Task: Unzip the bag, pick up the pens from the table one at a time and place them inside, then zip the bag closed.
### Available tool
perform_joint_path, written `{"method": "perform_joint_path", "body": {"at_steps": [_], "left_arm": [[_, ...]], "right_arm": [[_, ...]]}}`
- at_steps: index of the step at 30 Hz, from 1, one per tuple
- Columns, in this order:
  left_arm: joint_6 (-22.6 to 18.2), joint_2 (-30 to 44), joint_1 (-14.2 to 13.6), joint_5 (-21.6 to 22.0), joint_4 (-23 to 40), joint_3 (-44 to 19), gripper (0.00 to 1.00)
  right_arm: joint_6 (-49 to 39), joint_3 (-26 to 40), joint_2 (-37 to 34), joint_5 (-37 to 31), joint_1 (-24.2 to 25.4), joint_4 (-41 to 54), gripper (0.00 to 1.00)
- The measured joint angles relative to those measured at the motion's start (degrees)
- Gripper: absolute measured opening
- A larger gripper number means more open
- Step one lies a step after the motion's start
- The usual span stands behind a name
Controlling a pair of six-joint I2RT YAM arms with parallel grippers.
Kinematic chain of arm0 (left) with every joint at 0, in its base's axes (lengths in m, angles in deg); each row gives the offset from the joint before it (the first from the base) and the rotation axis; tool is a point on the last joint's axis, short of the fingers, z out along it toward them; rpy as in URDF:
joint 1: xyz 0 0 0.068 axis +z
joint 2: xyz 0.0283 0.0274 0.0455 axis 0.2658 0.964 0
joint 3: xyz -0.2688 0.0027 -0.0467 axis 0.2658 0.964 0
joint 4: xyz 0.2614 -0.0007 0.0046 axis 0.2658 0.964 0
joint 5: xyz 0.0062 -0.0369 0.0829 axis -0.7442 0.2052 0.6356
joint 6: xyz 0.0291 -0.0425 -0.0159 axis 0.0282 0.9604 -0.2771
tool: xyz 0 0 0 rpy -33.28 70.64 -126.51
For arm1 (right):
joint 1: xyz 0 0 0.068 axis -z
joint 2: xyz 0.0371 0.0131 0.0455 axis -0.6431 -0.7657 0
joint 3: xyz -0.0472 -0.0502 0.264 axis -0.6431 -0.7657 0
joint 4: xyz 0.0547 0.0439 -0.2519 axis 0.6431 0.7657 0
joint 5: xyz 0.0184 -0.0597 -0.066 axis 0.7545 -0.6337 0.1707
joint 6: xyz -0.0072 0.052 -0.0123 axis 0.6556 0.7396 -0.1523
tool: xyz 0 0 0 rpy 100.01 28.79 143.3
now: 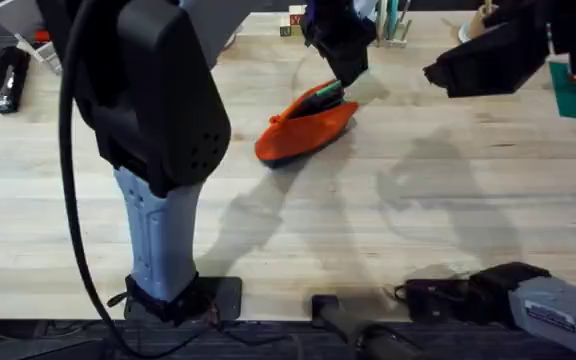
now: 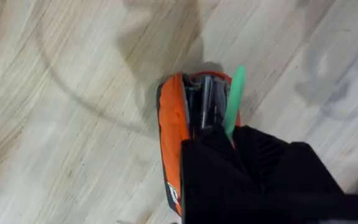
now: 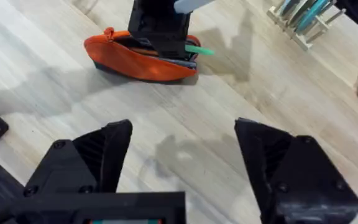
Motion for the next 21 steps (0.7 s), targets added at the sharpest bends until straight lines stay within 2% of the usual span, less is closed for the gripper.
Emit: {"method": "perform_joint_path", "body": {"at_steps": [11,21], "left_arm": [[-0.02,4.28,0.0,0.39,3.91,0.0,0.042],[-0.07,8.33,0.0,4.54,10.82,0.0,0.042]], "right_arm": [[-0.02,0.0,-0.01,0.0,0.0,0.0,0.997],[-0.04,0.0,-0.01,0.0,0.0,-0.02,0.997]]}}
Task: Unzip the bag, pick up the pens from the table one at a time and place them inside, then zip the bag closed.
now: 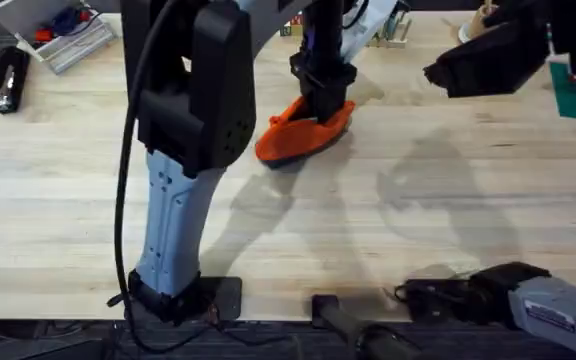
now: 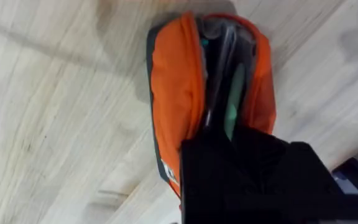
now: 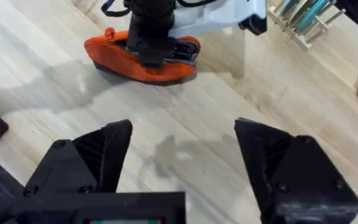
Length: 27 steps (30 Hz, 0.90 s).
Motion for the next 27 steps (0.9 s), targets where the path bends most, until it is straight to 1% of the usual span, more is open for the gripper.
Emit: {"method": "perform_joint_path", "body": {"at_steps": [4,13,14,16,20,21,22,27], "left_arm": [[-0.13,0.0,-0.05,1.31,1.31,-0.02,0.042],[-0.13,0.0,-0.04,2.31,0.41,-0.02,0.045],[-0.22,0.0,-0.04,2.52,0.34,-0.02,0.094],[-0.35,0.0,-0.04,2.92,0.28,-0.02,0.289],[-0.29,0.0,-0.04,3.05,0.22,-0.02,0.925],[-0.27,0.0,-0.04,3.03,0.33,-0.02,0.975],[-0.3,0.0,-0.07,3.03,0.44,-0.02,0.989],[-0.31,0.0,-0.07,3.03,0.45,-0.02,0.995]], "right_arm": [[0.0,0.0,0.0,0.0,0.0,0.0,0.997],[-0.13,0.0,0.0,0.0,0.0,0.0,0.997],[-0.14,0.0,0.01,0.0,0.0,0.0,0.998],[-0.15,0.0,0.0,0.0,0.0,0.0,0.998],[-0.15,0.0,0.02,0.0,0.0,0.0,0.997],[-0.14,0.0,0.01,0.0,0.0,0.0,0.997],[-0.15,0.0,0.0,0.0,0.0,0.0,0.997],[-0.15,0.0,0.0,0.0,0.0,0.0,0.998]]}}
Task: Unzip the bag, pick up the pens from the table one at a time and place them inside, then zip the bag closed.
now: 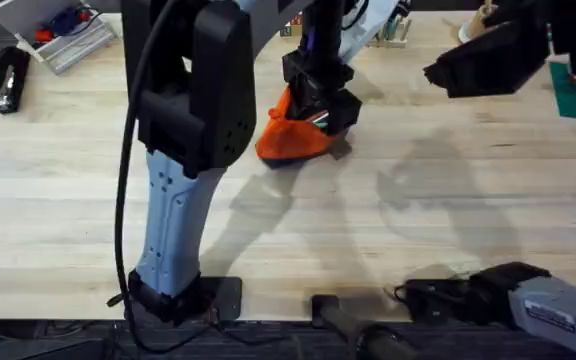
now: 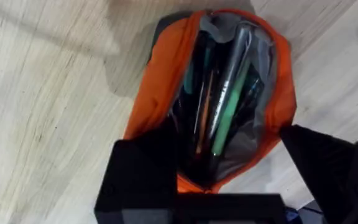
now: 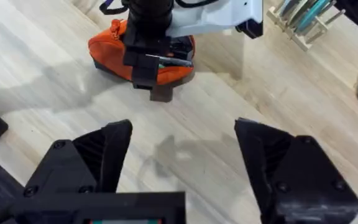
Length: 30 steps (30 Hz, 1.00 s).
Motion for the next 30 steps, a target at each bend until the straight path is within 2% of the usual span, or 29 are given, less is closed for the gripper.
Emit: {"method": "perform_joint_path", "body": {"at_steps": [8,12,23,26,30], "left_arm": [[-0.04,0.0,0.0,0.0,1.29,-0.18,0.995],[-0.13,0.0,0.0,-0.02,4.98,-1.79,0.995],[-0.24,0.0,0.42,0.46,7.59,-18.27,0.995],[-0.49,-0.02,1.16,0.46,7.96,-19.82,0.995],[-2.8,-0.21,3.28,0.35,8.55,-19.8,0.995]], "right_arm": [[0.0,0.0,0.01,0.0,0.0,0.0,0.997],[0.0,0.0,-0.01,0.0,0.0,0.0,0.996],[0.0,0.0,-0.01,0.0,0.0,-0.15,0.997],[0.0,0.0,0.01,0.0,0.0,-0.15,0.996],[0.0,0.0,-0.01,0.0,0.0,-0.19,0.996]]}}
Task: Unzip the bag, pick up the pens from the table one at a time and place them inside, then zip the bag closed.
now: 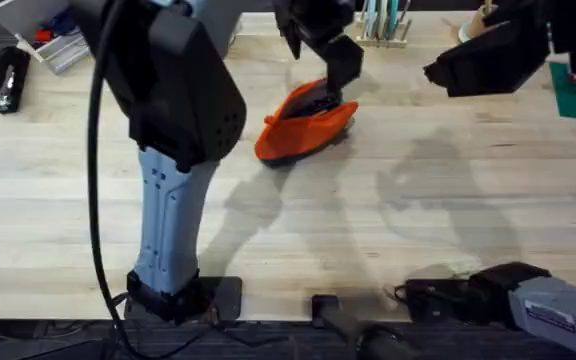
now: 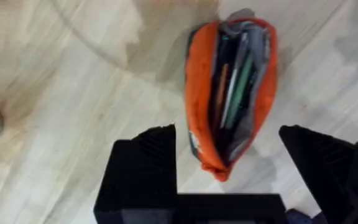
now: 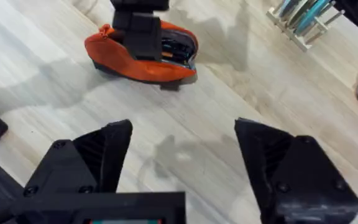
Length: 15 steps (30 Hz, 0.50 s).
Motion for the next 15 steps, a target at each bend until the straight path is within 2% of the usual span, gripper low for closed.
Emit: {"method": "perform_joint_path", "body": {"at_steps": [7,11,15], "left_arm": [[-7.14,-5.21,6.7,-1.34,0.0,0.0,0.995],[-10.96,-9.81,13.25,-5.61,0.0,0.0,0.995],[-15.61,-12.66,21.31,-12.79,0.0,0.0,0.995]], "right_arm": [[-1.48,0.0,0.0,-0.01,0.0,-0.03,0.998],[-2.11,0.0,0.0,-0.02,0.0,-0.01,0.996],[-2.38,0.0,0.0,-0.2,0.0,-0.03,0.998]]}}
